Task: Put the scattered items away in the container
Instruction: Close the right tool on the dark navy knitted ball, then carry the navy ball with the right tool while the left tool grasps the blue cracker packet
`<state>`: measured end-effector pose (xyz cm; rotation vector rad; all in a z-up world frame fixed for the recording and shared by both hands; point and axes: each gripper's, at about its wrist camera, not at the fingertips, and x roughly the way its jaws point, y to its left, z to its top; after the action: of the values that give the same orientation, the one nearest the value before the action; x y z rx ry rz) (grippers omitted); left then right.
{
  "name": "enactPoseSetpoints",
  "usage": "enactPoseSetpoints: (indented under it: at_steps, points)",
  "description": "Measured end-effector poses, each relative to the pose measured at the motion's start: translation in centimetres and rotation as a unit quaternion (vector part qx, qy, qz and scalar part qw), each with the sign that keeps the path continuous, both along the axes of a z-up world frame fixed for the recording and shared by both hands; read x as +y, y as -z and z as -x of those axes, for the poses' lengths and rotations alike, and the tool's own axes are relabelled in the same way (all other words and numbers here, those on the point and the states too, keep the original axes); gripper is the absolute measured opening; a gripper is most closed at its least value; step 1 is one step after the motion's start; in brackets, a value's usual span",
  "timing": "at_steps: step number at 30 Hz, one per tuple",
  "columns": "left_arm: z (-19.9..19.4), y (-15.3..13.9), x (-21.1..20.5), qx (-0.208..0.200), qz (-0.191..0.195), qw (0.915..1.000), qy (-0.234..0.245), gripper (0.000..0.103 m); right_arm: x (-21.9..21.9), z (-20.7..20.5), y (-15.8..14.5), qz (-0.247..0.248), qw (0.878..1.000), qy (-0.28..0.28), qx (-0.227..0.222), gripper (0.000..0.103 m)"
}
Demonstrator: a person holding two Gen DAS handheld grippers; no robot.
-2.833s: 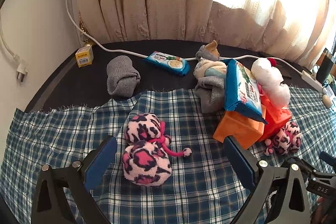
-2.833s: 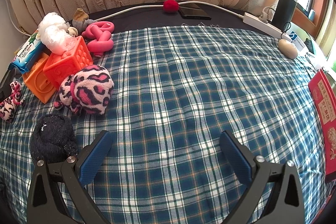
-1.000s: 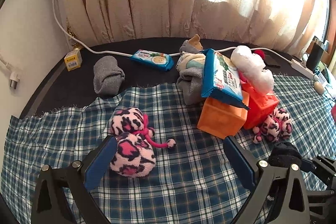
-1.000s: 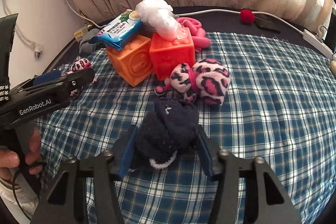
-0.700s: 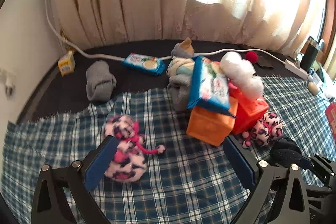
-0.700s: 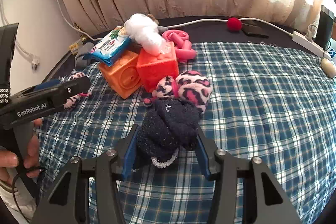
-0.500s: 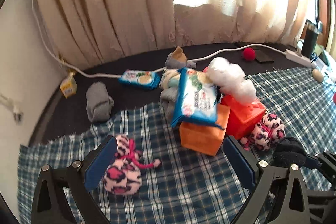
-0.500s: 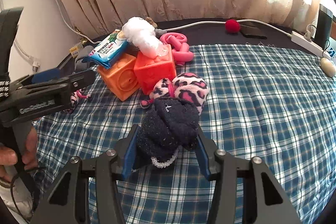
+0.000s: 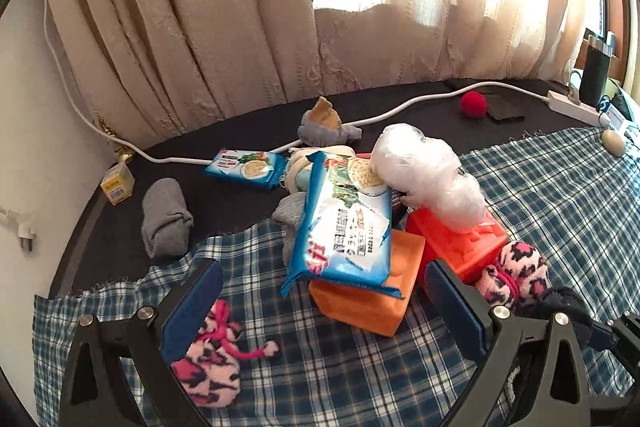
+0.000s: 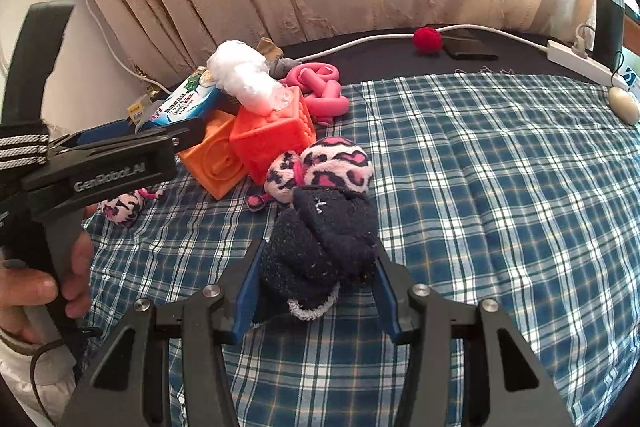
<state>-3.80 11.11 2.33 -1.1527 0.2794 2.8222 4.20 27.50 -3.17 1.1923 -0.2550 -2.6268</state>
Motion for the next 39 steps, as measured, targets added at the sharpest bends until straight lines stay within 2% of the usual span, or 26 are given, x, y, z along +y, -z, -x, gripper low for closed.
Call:
enactPoseSetpoints:
  at_steps: [6, 9, 10, 11, 12, 13, 15, 21, 25, 31, 36, 39]
  points:
    - [1.7, 0.4, -2.1, -0.010, -0.046, 0.9987, -0.019, 0.102, 0.1, 0.0, 0.1, 0.003, 1.000, 0.003, -0.001, 0.054]
    - [2.1, 0.5, -2.5, -0.006, -0.051, 0.9984, -0.021, 0.102, 0.2, 0.0, 0.1, 0.004, 1.000, 0.004, 0.000, 0.054]
    - [2.2, 0.5, -2.4, -0.005, -0.053, 0.9984, -0.018, 0.099, 0.2, -0.1, 0.1, 0.004, 1.000, 0.005, 0.001, 0.054]
    - [2.2, 0.6, -2.2, -0.002, -0.051, 0.9986, -0.013, 0.096, 0.2, -0.1, 0.0, 0.005, 1.000, 0.005, 0.001, 0.054]
    - [2.1, 0.7, -1.9, 0.001, -0.049, 0.9988, -0.008, 0.085, 0.3, -0.1, 0.0, 0.005, 1.000, 0.006, 0.001, 0.054]
    - [2.1, 0.7, -1.7, 0.003, -0.047, 0.9989, -0.005, 0.069, 0.3, -0.2, 0.0, 0.005, 1.000, 0.006, 0.002, 0.054]
    - [2.0, 0.7, -1.7, 0.006, -0.049, 0.9988, -0.002, 0.052, 0.4, -0.2, 0.0, 0.006, 1.000, 0.007, 0.002, 0.054]
    - [1.4, 0.1, -2.3, 0.013, -0.071, 0.9974, 0.000, 0.047, 0.6, -0.4, -0.1, 0.008, 1.000, 0.010, 0.005, 0.054]
    - [0.0, -1.5, -2.9, 0.033, -0.092, 0.9952, -0.004, 0.047, 0.8, -0.6, -0.4, 0.012, 1.000, 0.012, 0.015, 0.054]
    - [-2.3, -3.3, -2.3, 0.058, -0.118, 0.9910, 0.024, 0.047, 1.2, -0.8, -0.9, 0.022, 0.999, 0.018, 0.029, 0.054]
    - [-3.7, -3.3, -0.5, 0.057, -0.123, 0.9882, 0.071, 0.047, 3.0, -1.5, -1.8, 0.034, 0.997, 0.056, 0.051, 0.054]
    - [-4.4, -3.3, 0.4, 0.052, -0.125, 0.9861, 0.096, 0.047, 5.6, -2.7, -2.9, 0.035, 0.992, 0.103, 0.068, 0.054]
